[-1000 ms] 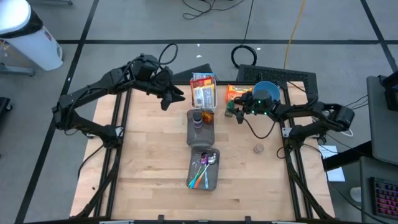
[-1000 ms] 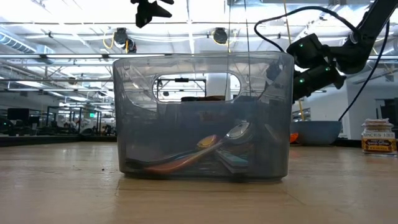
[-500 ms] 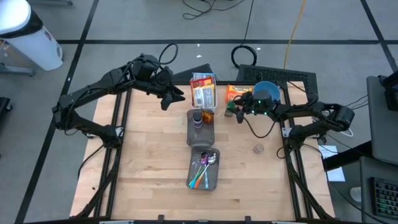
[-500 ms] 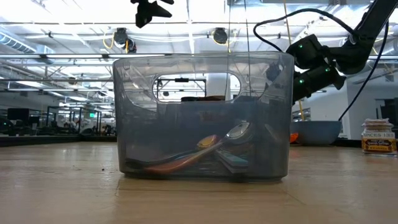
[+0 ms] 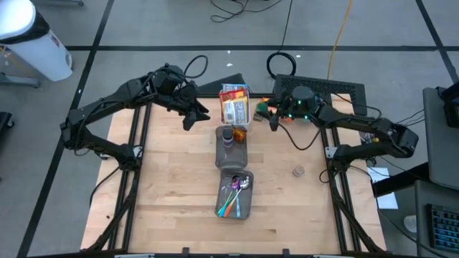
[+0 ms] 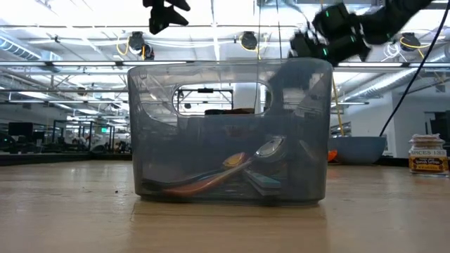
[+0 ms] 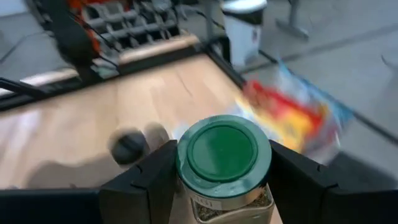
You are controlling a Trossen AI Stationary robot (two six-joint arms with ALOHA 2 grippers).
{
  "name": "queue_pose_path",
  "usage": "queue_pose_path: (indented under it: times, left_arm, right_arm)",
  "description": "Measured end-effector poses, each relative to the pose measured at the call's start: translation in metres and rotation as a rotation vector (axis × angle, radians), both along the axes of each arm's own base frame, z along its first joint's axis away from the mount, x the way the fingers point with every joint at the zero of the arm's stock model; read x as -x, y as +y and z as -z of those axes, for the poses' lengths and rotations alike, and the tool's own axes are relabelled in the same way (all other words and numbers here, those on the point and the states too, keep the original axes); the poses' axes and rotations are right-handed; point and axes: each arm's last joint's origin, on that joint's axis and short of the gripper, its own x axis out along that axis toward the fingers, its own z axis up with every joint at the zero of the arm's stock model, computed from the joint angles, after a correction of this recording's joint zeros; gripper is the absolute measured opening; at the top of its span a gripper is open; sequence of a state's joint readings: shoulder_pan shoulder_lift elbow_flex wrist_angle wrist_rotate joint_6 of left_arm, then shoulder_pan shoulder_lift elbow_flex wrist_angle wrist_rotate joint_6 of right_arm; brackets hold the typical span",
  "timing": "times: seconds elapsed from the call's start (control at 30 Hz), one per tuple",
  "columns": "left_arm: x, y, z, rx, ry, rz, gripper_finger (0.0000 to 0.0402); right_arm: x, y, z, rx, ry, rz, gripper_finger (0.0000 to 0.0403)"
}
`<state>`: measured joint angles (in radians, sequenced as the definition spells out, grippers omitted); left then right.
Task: Pick & Place Food Item
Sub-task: Put the green seasoning bottle into the top black bin
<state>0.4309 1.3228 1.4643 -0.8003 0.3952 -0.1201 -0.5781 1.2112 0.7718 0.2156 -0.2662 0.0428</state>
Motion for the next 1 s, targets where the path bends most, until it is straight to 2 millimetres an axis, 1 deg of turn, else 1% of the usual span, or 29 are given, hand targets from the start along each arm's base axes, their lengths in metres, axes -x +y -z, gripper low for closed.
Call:
queue_pose_path:
  times: [0.13,0.23,0.3,0.4,0.53,0.63,0.73,0.83,1.0]
  left_arm:
    - [0.001,-0.001,0.001,-0.016,0.000,0.053,0.0170]
    - [0.001,-0.001,0.001,-0.040,-0.004,0.076,0.0170]
    - [0.000,-0.001,0.003,-0.046,-0.011,0.093,0.0170]
    - [-0.001,-0.001,0.014,-0.024,-0.040,0.124,0.0170]
    - [0.006,-0.004,0.034,0.039,-0.118,0.139,0.0170]
    - [0.014,-0.008,0.059,0.100,-0.103,0.102,0.0170]
    - [0.024,-0.015,0.074,0.132,-0.128,0.080,0.0170]
    - [0.037,-0.021,0.094,0.160,-0.092,0.033,0.0170]
    - [0.051,-0.029,0.113,0.196,-0.062,-0.021,0.0170]
  right_arm:
    - [-0.016,0.010,-0.045,0.068,-0.041,-0.071,0.0200]
    - [-0.030,0.017,-0.074,0.106,-0.090,-0.114,0.0200]
    - [-0.037,0.021,-0.088,0.098,-0.096,-0.114,0.0200]
    - [-0.053,0.028,-0.105,0.102,-0.117,-0.148,0.0200]
    - [-0.073,0.040,-0.109,0.077,-0.084,-0.212,0.0200]
    - [-0.086,0.049,-0.099,0.026,-0.051,-0.247,0.0200]
    - [-0.097,0.056,-0.090,-0.023,-0.036,-0.265,0.0200]
    - [-0.106,0.063,-0.081,-0.062,-0.015,-0.282,0.0200]
    - [-0.117,0.076,-0.070,-0.106,0.009,-0.315,0.0200]
